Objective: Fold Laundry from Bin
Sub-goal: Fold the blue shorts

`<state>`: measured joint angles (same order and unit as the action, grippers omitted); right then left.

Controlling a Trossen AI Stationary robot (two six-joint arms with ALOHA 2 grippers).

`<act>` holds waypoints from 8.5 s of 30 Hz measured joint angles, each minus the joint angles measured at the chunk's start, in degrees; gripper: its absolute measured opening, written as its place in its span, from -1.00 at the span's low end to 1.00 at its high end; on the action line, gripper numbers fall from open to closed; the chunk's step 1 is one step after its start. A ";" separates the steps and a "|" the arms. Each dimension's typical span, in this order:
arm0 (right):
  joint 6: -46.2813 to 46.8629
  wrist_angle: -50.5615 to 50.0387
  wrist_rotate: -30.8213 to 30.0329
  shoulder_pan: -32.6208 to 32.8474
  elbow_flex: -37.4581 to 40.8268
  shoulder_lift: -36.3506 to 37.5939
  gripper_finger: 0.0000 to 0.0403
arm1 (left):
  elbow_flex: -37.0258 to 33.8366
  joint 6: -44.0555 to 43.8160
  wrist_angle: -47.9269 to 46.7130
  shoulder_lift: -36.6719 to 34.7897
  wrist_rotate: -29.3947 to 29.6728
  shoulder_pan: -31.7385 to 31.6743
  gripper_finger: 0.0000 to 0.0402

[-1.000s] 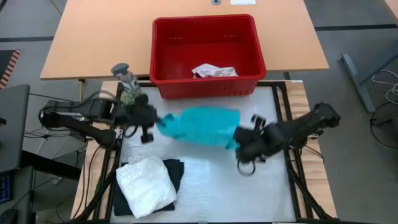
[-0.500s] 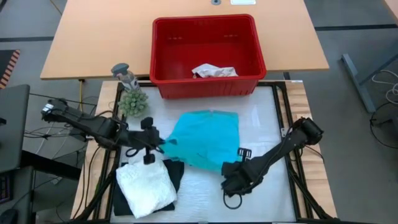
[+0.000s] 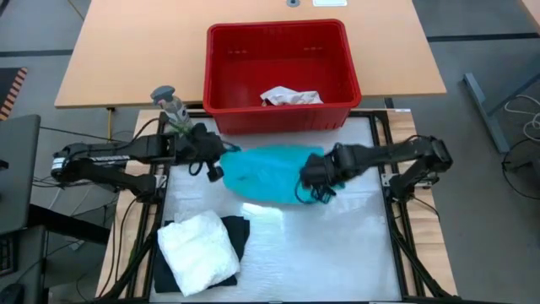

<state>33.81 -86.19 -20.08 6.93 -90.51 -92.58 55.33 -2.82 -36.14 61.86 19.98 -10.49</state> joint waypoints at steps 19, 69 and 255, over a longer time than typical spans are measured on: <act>-19.22 13.84 1.99 -23.96 7.51 -6.13 -0.81 | -0.39 8.57 11.35 18.66 -4.27 -16.88 -1.00; -41.40 42.74 0.86 -1.60 -2.49 -22.57 0.26 | 15.54 0.04 -17.72 -6.82 -6.48 -12.60 0.27; 38.67 21.56 -8.96 2.25 -33.73 -50.19 0.14 | -7.75 14.18 7.83 2.24 -3.84 -5.18 -1.00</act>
<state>72.47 -64.64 -29.04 9.18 -124.25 -142.77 47.58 11.35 -28.31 64.10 16.14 -15.67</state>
